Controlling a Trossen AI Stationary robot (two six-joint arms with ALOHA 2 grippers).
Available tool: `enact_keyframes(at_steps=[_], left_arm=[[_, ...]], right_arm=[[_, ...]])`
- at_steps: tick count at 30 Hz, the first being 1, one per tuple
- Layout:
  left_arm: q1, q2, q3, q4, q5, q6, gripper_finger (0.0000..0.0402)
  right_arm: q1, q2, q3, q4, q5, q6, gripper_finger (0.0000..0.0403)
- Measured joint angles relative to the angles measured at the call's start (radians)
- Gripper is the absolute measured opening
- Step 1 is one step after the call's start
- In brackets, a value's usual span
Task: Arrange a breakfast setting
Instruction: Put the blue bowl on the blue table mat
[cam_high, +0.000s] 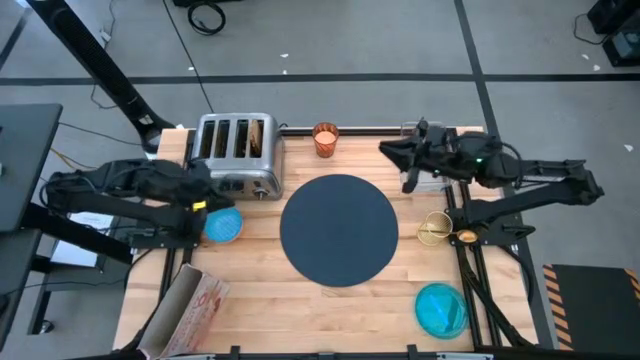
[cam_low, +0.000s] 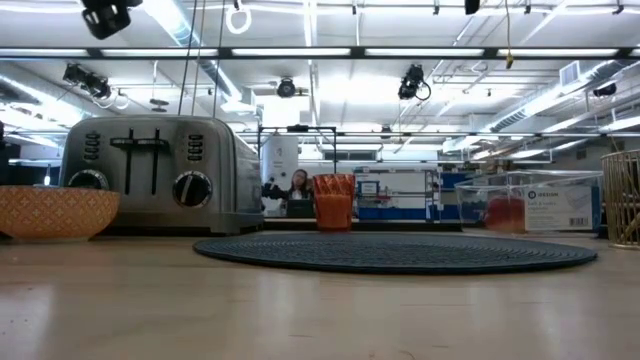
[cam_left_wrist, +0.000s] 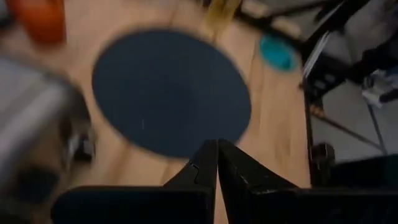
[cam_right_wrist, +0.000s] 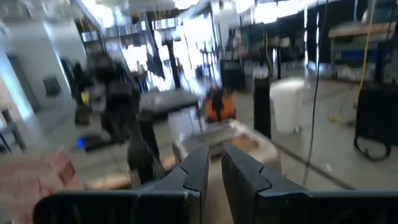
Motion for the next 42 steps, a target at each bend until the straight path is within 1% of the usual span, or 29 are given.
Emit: enact_keyframes(at_steps=[3,5,11,13,15,18,21,24,27,29,36,42], left_arm=[[-0.011,0.082,0.060,-0.121,0.017,-0.089,0.0011],[-0.022,0.127,0.072,-0.172,0.018,-0.145,0.0009],[-0.060,0.230,0.048,-0.233,0.009,-0.206,0.0019],[-0.066,0.259,0.031,-0.240,-0.025,-0.283,0.0028],[-0.068,0.283,0.006,-0.241,-0.052,-0.344,0.0041],[-0.067,0.322,-0.042,-0.240,-0.056,-0.447,0.0068],[-0.067,0.357,-0.108,-0.237,-0.053,-0.560,0.0104],[-0.067,0.389,-0.178,-0.213,-0.051,-0.657,0.0143],[-0.076,0.423,-0.227,-0.152,-0.050,-0.659,0.0169],[-0.094,0.446,-0.246,-0.117,-0.049,-0.643,0.0174],[-0.130,0.519,-0.249,-0.044,-0.049,-0.628,0.0172],[-0.135,0.602,-0.251,-0.045,-0.065,-0.623,0.0172]], right_arm=[[0.007,0.047,0.033,-0.099,-0.019,0.001,0.0068],[0.012,0.072,0.042,-0.170,-0.021,0.009,0.0077],[0.030,0.139,0.042,-0.377,-0.022,0.074,0.0116],[0.032,0.165,0.042,-0.434,-0.025,0.093,0.0134],[0.032,0.194,0.042,-0.470,-0.032,0.122,0.0152],[0.032,0.237,0.042,-0.488,-0.052,0.150,0.0179],[0.032,0.278,0.042,-0.485,-0.073,0.178,0.0201],[0.036,0.308,0.042,-0.484,-0.075,0.186,0.0214],[0.042,0.323,0.042,-0.485,-0.075,0.179,0.0219],[0.043,0.328,0.042,-0.481,-0.073,0.179,0.0220],[0.043,0.323,0.042,-0.463,-0.068,0.187,0.0218],[0.043,0.323,0.042,-0.453,-0.068,0.187,0.0218]])
